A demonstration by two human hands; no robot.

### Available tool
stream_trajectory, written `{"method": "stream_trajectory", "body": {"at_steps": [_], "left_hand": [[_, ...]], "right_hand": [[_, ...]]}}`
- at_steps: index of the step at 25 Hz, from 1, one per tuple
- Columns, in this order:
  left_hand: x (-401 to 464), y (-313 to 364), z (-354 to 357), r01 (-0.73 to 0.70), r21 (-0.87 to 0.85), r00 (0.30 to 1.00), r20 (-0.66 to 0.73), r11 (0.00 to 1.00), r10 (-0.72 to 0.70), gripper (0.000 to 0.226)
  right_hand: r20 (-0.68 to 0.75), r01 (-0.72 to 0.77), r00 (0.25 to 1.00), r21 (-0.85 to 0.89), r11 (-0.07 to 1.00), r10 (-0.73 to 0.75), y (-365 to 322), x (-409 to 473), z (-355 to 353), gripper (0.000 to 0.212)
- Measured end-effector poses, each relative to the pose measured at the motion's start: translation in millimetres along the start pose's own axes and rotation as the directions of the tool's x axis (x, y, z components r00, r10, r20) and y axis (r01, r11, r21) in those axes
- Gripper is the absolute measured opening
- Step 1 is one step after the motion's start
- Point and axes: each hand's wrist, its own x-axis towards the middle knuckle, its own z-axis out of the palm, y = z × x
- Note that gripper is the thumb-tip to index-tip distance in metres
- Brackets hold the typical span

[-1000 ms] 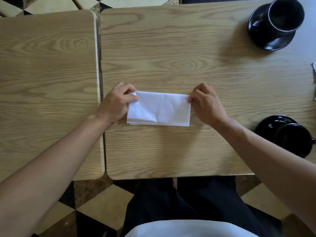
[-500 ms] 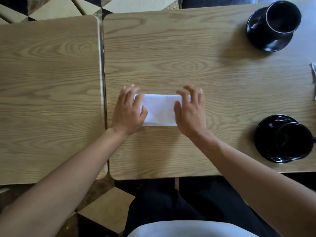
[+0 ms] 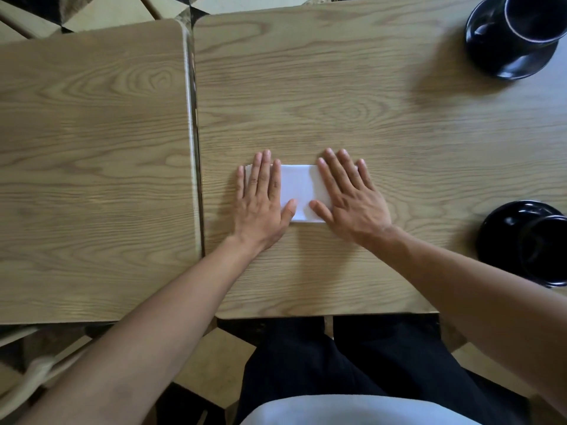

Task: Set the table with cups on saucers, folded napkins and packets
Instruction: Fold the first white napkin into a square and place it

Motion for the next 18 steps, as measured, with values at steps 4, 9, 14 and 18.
{"method": "stream_trajectory", "body": {"at_steps": [4, 9, 14, 18], "left_hand": [[-0.5, 0.9, -10.8, 0.034, 0.037, 0.999, 0.035, 0.999, -0.035, 0.084], [24.1, 9.2, -37.6, 0.058, 0.013, 0.995, -0.086, 0.998, -0.057, 0.063], [45.5, 4.2, -60.2, 0.020, -0.027, 0.997, 0.070, 0.999, -0.018, 0.033], [48.2, 6.8, -77.9, 0.072, -0.087, 0.997, -0.016, 0.994, -0.074, 0.025]], "right_hand": [[0.052, -0.029, 0.998, 0.065, 0.997, 0.026, -7.4, 0.0, -14.2, 0.081], [-0.038, -0.108, 0.993, 0.137, 0.985, 0.114, -13.1, 26.1, -51.1, 0.057], [0.221, -0.087, 0.975, 0.271, 0.959, 0.026, -9.8, 54.1, -76.4, 0.034], [0.250, -0.119, 0.968, 0.397, 0.910, 0.018, -1.9, 50.7, -93.1, 0.019]]}}
